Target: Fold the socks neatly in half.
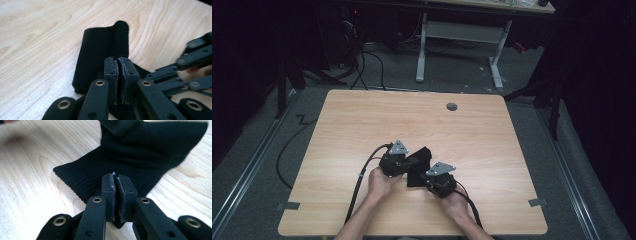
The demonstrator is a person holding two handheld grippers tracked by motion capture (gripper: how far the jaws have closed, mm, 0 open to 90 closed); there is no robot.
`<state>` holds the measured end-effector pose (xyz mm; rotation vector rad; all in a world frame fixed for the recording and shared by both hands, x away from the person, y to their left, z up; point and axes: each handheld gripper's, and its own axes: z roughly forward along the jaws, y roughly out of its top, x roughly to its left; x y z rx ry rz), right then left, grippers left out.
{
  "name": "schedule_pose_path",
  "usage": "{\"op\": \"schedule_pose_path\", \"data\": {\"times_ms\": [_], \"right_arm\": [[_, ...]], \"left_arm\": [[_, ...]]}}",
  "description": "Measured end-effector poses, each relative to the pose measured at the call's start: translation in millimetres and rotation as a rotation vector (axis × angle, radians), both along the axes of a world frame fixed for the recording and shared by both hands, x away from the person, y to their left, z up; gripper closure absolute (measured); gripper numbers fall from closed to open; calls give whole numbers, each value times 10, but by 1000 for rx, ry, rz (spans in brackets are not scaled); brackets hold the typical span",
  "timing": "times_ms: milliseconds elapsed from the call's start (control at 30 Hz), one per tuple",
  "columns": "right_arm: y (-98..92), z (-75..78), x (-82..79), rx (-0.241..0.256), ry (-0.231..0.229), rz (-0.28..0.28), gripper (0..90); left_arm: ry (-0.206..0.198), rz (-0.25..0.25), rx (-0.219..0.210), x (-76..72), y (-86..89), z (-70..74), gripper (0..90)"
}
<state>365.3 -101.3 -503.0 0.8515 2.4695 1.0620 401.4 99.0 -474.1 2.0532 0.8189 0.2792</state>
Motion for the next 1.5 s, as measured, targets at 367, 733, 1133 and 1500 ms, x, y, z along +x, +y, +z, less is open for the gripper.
{"op": "schedule_pose_path", "data": {"times_ms": [367, 733, 1133, 1500], "right_arm": [[2, -11, 31, 21, 17, -13, 833], [16, -17, 30, 28, 10, -30, 803], [-111, 33, -47, 72, 48, 2, 650], [-32, -7, 35, 62, 69, -21, 636]], "left_arm": [[-17, -33, 13, -233, 11, 17, 847], [4, -48, 35, -366, 11, -99, 845], [24, -37, 34, -261, 51, -188, 846], [-34, -76, 79, -419, 49, 10, 846]]}}
